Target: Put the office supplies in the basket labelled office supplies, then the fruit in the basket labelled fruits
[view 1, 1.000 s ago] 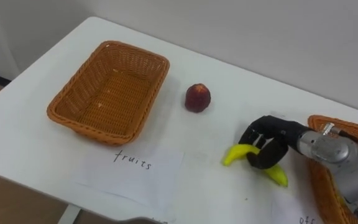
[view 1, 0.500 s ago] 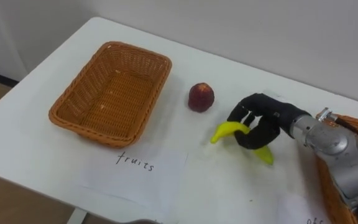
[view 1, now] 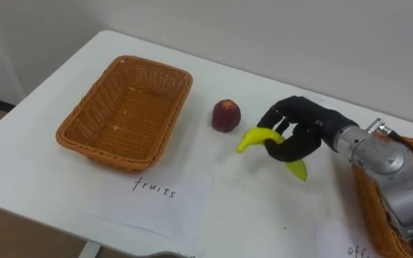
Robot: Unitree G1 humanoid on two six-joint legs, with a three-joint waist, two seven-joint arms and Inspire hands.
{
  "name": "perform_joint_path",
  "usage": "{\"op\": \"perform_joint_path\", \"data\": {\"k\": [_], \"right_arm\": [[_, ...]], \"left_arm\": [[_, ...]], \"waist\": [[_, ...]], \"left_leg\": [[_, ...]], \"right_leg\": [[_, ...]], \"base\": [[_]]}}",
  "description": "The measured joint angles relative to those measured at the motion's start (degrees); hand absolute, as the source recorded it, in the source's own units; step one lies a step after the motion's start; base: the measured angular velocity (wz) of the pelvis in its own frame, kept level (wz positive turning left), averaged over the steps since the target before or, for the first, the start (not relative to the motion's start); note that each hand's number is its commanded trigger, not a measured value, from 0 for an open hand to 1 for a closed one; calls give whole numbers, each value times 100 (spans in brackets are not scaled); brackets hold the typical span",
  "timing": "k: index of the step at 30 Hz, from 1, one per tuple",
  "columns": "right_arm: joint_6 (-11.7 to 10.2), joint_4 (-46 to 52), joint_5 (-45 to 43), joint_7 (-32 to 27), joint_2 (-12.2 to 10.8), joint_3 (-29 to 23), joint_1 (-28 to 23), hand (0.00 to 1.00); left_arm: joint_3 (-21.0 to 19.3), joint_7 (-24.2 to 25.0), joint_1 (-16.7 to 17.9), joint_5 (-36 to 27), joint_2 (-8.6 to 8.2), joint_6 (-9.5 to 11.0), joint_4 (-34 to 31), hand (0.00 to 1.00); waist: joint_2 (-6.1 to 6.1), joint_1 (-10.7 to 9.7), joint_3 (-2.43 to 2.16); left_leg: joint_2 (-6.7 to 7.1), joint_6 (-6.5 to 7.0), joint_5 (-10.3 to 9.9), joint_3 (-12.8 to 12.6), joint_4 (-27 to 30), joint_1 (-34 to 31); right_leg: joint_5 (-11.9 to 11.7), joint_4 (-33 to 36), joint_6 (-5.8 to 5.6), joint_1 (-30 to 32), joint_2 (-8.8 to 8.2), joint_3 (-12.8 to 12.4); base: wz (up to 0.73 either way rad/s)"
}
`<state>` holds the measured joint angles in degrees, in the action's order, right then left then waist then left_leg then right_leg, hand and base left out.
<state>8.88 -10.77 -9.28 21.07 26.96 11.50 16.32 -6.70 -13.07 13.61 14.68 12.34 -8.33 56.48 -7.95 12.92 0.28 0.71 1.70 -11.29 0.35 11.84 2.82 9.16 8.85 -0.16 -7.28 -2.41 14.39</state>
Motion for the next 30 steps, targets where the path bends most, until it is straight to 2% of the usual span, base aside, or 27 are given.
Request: {"op": "perform_joint_path", "data": {"k": [6,11,18,22,24,28,30], "right_arm": [[-7,68,12,-345,-1,-165,75,100],[-7,62,221,-729,-39,-164,275,100],[-7,64,297,-1228,-533,-157,460,100],[-15,64,406,-1398,-590,-157,524,100],[-19,64,439,-1502,-590,-158,526,100],[-23,71,437,-1517,-592,-157,621,100],[-22,75,450,-1530,-653,-147,748,100]], "left_arm": [[-9,-36,28,0,-28,-44,96,0],[-6,-205,12,1,-41,-47,74,0],[12,-256,93,115,-59,-59,31,0],[13,-256,126,116,-64,-58,32,0],[11,-254,148,122,-66,-58,32,0],[-16,-217,176,122,-110,-58,22,0],[-151,-174,195,121,-153,-74,17,0]], "waist": [[72,11,36],[107,13,44],[118,55,33],[138,110,19],[156,115,7],[185,166,-16],[181,190,-23]], "left_leg": [[3,4,4,5,-4,5],[6,4,5,4,-11,-3],[4,5,4,16,-18,-1],[15,7,5,73,-9,-19],[31,14,13,146,-3,-18],[42,19,18,167,-6,-28],[50,23,23,177,-8,-30]], "right_leg": [[0,0,0,-7,0,2],[0,-4,0,-3,2,4],[1,-7,-1,-17,-9,106],[1,-9,-4,-33,-18,182],[10,-9,-19,-74,-38,308],[16,-10,-28,-72,-48,333],[17,-10,-30,-72,-49,327]], "base": [[0],[0],[2],[9],[21],[4],[0]]}}
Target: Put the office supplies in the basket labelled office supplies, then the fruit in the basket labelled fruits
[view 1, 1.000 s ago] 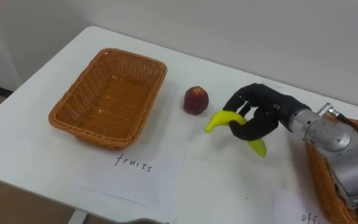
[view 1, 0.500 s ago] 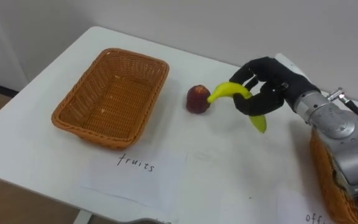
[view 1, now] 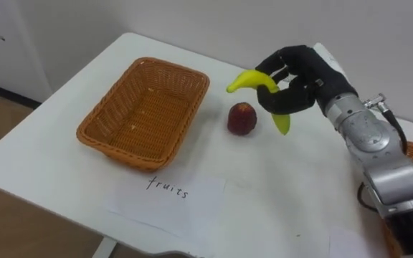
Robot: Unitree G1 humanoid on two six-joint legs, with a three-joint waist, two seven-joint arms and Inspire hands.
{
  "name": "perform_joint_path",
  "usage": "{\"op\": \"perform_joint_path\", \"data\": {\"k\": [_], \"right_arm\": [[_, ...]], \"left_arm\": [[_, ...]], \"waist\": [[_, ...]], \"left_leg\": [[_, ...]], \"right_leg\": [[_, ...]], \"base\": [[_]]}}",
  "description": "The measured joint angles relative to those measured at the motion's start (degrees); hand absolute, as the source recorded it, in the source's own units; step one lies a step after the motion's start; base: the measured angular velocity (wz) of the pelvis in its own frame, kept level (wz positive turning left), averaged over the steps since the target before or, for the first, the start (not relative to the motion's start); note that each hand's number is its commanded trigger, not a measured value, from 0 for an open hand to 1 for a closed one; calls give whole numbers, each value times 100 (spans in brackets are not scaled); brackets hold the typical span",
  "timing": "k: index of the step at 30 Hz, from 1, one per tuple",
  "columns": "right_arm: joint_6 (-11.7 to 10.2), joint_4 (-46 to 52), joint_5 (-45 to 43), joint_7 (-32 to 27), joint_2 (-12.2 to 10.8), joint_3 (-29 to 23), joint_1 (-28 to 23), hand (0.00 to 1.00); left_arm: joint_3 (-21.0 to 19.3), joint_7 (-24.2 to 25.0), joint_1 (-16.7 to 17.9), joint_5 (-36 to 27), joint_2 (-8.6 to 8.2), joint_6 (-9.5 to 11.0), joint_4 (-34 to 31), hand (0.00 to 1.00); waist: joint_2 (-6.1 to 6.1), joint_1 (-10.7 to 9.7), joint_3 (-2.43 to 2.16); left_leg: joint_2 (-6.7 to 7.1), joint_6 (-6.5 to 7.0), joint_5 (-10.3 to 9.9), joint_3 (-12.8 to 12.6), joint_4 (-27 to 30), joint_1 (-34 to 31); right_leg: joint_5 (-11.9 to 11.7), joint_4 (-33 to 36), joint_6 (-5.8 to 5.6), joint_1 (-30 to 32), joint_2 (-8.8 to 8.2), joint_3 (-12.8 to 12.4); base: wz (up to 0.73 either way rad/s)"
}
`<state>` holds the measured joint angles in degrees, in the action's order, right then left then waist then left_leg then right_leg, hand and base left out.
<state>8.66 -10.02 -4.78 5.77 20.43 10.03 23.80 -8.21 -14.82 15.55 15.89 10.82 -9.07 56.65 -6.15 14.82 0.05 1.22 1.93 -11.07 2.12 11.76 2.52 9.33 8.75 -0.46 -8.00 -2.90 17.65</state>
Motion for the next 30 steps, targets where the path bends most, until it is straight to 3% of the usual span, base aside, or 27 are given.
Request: {"op": "perform_joint_path", "data": {"k": [12,22,30], "right_arm": [[5,432,484,-63,-101,11,86,100],[4,363,594,-219,-249,269,223,100],[-3,347,623,-376,-331,509,237,100]], "left_arm": [[-61,18,-25,15,-92,-181,-290,0],[-38,152,47,210,-140,-196,-277,0],[65,166,-17,319,-144,-178,-279,0]], "waist": [[-6,245,0],[-1,328,19],[26,529,42]], "left_leg": [[46,14,6,106,-10,4],[65,16,8,205,6,-86],[98,29,17,304,0,-195]], "right_leg": [[9,-1,-15,-24,-23,26],[23,0,-38,8,-38,162],[42,3,-68,82,-75,314]], "base": [[2],[7],[7]]}}
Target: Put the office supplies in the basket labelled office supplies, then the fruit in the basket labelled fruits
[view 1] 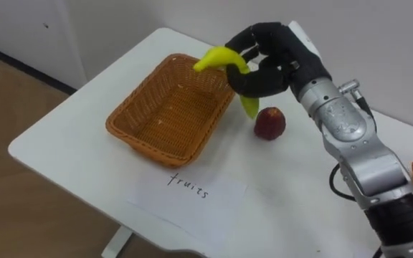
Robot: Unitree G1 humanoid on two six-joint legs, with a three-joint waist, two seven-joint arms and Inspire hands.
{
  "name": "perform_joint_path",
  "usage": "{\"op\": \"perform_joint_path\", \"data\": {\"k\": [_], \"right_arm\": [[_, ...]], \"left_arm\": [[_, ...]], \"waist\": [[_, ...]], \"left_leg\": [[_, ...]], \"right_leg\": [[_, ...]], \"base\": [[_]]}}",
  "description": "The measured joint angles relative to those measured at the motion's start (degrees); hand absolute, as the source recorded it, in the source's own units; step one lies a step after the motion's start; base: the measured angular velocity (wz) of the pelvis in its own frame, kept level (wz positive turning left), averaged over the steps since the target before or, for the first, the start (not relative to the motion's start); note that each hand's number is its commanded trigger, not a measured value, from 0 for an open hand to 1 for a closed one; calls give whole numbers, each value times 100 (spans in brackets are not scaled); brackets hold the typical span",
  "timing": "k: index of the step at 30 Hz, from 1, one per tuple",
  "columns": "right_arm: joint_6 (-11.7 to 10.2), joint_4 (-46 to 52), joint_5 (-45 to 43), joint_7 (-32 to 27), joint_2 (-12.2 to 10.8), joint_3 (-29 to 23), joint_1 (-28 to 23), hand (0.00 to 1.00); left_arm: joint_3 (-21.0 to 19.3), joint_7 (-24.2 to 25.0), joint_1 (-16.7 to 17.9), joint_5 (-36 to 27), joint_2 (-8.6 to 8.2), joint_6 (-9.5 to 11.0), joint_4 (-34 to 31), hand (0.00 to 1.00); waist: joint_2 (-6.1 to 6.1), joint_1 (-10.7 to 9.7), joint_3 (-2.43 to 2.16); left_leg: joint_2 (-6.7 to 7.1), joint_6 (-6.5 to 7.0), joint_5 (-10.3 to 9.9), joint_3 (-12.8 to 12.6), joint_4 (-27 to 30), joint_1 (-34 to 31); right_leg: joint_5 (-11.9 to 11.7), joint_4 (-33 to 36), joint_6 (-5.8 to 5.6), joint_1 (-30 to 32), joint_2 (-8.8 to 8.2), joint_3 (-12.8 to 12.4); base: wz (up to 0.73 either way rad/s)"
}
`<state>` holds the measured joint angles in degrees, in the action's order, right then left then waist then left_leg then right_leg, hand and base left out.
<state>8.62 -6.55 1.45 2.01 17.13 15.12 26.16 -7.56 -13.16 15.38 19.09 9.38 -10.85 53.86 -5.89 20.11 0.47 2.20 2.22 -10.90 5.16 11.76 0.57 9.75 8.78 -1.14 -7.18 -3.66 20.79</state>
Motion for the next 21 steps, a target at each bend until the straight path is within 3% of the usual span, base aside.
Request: {"op": "perform_joint_path", "data": {"k": [13,15,21], "right_arm": [[-68,-24,69,-332,-205,10,208,100],[-200,-210,110,-464,-238,196,266,100],[-211,-524,97,-514,-299,501,449,100]], "left_arm": [[97,-18,-11,137,7,4,-42,0],[98,-18,6,136,7,15,-84,0],[103,-18,26,136,8,138,-108,0]], "waist": [[-72,97,29],[-80,119,28],[-67,259,38]], "left_leg": [[73,32,19,241,-4,-20],[70,32,20,241,-4,-5],[68,32,20,235,-5,8]], "right_leg": [[22,0,-33,-10,-38,148],[23,-3,-36,-15,-40,147],[24,-11,-37,-33,-39,182]], "base": [[10],[0],[0]]}}
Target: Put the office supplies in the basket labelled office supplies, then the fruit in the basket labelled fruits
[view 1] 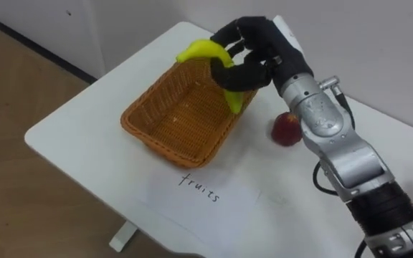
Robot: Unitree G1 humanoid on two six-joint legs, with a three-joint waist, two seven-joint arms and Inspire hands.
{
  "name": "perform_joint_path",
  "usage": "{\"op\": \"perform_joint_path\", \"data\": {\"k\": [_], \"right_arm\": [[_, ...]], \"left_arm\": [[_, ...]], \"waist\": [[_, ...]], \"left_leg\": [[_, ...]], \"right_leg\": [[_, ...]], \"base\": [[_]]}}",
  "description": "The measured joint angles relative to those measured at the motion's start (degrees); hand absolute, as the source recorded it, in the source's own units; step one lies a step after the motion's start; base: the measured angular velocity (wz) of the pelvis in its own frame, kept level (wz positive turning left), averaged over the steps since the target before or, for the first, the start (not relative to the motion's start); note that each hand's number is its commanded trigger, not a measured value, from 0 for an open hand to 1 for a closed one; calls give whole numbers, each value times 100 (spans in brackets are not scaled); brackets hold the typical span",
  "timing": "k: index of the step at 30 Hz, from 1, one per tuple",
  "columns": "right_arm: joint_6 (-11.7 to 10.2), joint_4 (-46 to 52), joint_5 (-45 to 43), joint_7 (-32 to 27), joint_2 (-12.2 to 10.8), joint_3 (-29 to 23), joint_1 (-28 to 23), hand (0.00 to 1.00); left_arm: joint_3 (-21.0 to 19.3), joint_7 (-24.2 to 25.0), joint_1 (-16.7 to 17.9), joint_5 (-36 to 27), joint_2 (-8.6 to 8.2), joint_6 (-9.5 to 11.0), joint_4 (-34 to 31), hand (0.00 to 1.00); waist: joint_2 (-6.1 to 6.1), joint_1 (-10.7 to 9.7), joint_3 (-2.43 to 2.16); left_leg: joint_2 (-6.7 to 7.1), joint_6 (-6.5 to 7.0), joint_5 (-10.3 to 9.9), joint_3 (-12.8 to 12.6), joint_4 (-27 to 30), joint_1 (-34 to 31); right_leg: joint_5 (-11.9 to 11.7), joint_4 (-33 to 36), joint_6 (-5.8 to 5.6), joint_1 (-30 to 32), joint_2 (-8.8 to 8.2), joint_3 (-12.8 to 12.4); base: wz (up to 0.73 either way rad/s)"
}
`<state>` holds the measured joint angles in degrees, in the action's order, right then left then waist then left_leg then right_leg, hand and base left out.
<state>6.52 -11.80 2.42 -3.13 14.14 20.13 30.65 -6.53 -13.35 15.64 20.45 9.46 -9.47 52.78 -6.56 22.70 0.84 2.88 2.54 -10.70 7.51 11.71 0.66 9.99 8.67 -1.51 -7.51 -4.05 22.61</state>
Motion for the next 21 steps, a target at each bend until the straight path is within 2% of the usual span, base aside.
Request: {"op": "perform_joint_path", "data": {"k": [6,17,19,20,21], "right_arm": [[-105,11,52,-84,-74,368,233,100],[-154,8,19,-82,-101,550,236,99],[-154,8,11,-63,-101,571,235,79],[-154,6,-45,-45,-101,571,235,60],[-154,-1,-104,-45,-101,571,235,34]], "left_arm": [[1,57,34,7,10,7,0,0],[1,275,13,57,31,15,-19,0],[1,291,-9,57,30,23,-15,0],[0,295,-29,57,30,23,-4,0],[-2,303,-45,59,30,23,0,0]], "waist": [[11,108,8],[11,126,8],[10,124,7],[8,125,5],[5,124,4]], "left_leg": [[2,-1,-1,26,-10,5],[14,-2,0,63,6,2],[16,-2,0,62,4,1],[17,-1,0,62,1,4],[17,-1,1,62,1,3]], "right_leg": [[0,-10,0,-42,10,-20],[0,-10,0,-62,9,32],[0,-10,0,-63,8,40],[0,-10,0,-64,6,46],[0,-9,0,-64,2,83]], "base": [[2],[2],[0],[0],[0]]}}
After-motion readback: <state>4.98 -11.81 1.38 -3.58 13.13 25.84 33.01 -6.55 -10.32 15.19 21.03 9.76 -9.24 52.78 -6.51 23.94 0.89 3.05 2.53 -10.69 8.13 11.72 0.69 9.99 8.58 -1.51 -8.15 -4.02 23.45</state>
